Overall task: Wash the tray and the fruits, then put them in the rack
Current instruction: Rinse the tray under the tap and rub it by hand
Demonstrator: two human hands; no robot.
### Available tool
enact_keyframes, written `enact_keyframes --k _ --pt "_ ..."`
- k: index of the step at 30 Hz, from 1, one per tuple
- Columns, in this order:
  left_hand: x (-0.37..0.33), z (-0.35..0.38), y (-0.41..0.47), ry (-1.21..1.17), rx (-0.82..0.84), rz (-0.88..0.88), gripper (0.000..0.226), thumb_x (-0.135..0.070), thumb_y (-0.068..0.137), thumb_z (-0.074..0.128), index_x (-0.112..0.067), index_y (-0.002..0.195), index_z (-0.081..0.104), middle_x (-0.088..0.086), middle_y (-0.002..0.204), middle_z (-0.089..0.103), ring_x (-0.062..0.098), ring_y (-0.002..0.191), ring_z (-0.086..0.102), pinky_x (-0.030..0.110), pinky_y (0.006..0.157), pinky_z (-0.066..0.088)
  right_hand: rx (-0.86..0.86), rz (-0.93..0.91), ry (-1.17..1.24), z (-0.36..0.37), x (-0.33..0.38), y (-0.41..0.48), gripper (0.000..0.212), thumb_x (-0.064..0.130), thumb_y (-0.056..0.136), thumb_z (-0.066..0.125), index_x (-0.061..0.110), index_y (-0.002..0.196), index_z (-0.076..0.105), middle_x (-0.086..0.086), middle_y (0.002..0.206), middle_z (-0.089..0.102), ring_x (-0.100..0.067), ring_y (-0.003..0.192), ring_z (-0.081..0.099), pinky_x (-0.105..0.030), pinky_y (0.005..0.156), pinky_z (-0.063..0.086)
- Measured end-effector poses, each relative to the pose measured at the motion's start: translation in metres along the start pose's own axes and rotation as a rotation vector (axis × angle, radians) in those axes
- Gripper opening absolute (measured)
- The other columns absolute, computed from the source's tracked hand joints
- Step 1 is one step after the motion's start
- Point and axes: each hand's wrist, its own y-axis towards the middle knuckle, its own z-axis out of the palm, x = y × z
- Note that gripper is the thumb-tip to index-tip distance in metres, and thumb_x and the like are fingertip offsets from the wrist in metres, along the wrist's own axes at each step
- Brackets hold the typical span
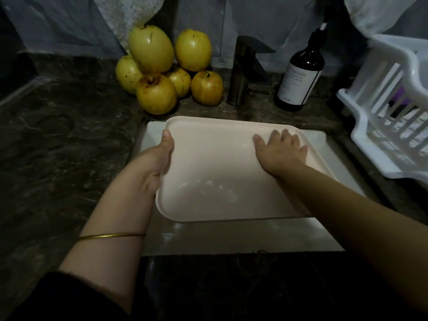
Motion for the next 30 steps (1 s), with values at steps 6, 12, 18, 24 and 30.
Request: enact_keyframes --k 6,12,18,24,30 --pt "-0.006 0.007 0.003 -0.042 -0.073 -0.060 0.053 -0.056 0.096 0.036 -0.009 0.116 0.052 0.006 0.101 0.056 0.024 0.084 0.052 0.029 0.079 0.041 0.038 -0.375 -0.033 0.004 0.055 -0.027 0.074 0.065 0.094 0.013 0.022 0.153 0.006 -0.007 0.160 -0.006 -0.024 0.147 -0.007 -0.048 0.116 -0.006" --pt "-0.007 0.005 0.003 -0.023 -0.033 -0.074 0.055 -0.056 0.096 0.034 -0.010 0.113 0.058 0.008 0.088 0.059 0.021 0.076 0.056 0.026 0.065 0.043 0.044 -0.936 -0.073 0.001 0.085 -0.047 0.056 0.045 0.101 0.028 0.027 0.152 0.014 0.007 0.160 0.008 -0.015 0.147 0.001 -0.041 0.117 0.000" --pt "-0.005 0.006 0.012 0.031 -0.135 -0.069 0.068 -0.062 0.092 0.039 -0.003 0.123 0.054 0.017 0.126 0.054 0.031 0.113 0.054 0.038 0.103 0.040 -0.002 -0.868 -0.017 -0.007 0.074 -0.029 0.049 0.043 0.101 0.032 0.030 0.148 0.030 0.008 0.158 0.019 -0.012 0.146 0.012 -0.036 0.118 0.008" --pt "-0.007 0.011 0.018 0.067 -0.183 -0.034 0.072 -0.057 0.096 0.032 0.000 0.140 0.038 0.018 0.146 0.037 0.031 0.131 0.037 0.034 0.108 0.026 -0.241 -0.589 0.014 -0.013 0.049 -0.014 0.046 0.044 0.098 0.039 0.019 0.135 0.049 -0.006 0.137 0.044 -0.025 0.127 0.038 -0.036 0.103 0.030" --pt "-0.003 0.011 0.023 0.005 -0.204 -0.022 0.073 -0.057 0.096 0.034 0.000 0.142 0.034 0.016 0.147 0.035 0.031 0.131 0.038 0.034 0.106 0.029 -0.196 -0.203 -0.061 -0.024 0.008 0.004 0.056 0.050 0.099 0.028 0.016 0.141 0.040 -0.014 0.145 0.034 -0.033 0.131 0.034 -0.044 0.107 0.027"
